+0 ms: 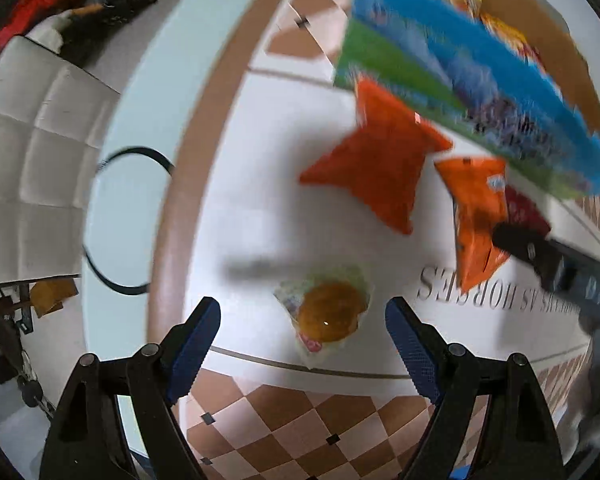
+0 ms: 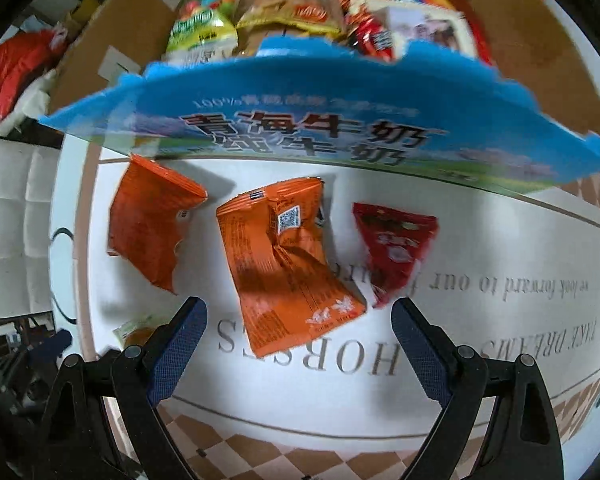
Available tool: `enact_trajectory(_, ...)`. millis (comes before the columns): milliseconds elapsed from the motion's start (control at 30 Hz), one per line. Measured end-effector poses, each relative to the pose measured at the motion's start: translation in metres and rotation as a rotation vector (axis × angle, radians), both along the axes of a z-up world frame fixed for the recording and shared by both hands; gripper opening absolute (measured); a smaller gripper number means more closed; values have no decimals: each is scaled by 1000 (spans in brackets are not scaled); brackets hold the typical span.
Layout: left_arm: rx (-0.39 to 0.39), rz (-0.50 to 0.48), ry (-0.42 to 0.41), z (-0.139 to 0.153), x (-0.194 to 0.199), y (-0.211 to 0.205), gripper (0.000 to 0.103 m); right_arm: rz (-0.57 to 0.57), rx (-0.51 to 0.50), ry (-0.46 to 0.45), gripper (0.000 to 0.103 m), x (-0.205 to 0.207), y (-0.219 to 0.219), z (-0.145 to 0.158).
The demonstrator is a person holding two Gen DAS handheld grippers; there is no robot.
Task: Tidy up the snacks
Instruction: 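Grasp the clear bun pack with the left tool while the right tool grasps the orange bag, then carry both packs into the box and open both tools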
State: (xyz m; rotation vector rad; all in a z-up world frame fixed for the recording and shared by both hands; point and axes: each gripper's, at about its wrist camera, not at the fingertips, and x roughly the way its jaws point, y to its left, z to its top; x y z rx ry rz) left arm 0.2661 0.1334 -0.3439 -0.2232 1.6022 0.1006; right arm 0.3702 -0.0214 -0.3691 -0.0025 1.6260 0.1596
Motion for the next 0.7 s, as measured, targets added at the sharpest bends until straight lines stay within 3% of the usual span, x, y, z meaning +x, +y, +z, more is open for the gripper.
enact_trajectory(300,-19,-91,68,-37,-3,-28,81,18,-40,57,92,14,19,-36)
enact_trajectory(333,-16,-91,67,-39,-4,-29,65,15,-38,69,90,14,21,-40)
enact_trajectory(367,-8,-87,70,-42,-5,-30,58,12,-39,78,82,14,22,-43)
enact_trajectory(600,-6,-69,47,-43,-12,-32,54,8,-69,85,60,-3,26,-49)
enact_trajectory(700,4,-74,41,-45,-21,-35,54,-19,-52,113,55,-18,19,-49)
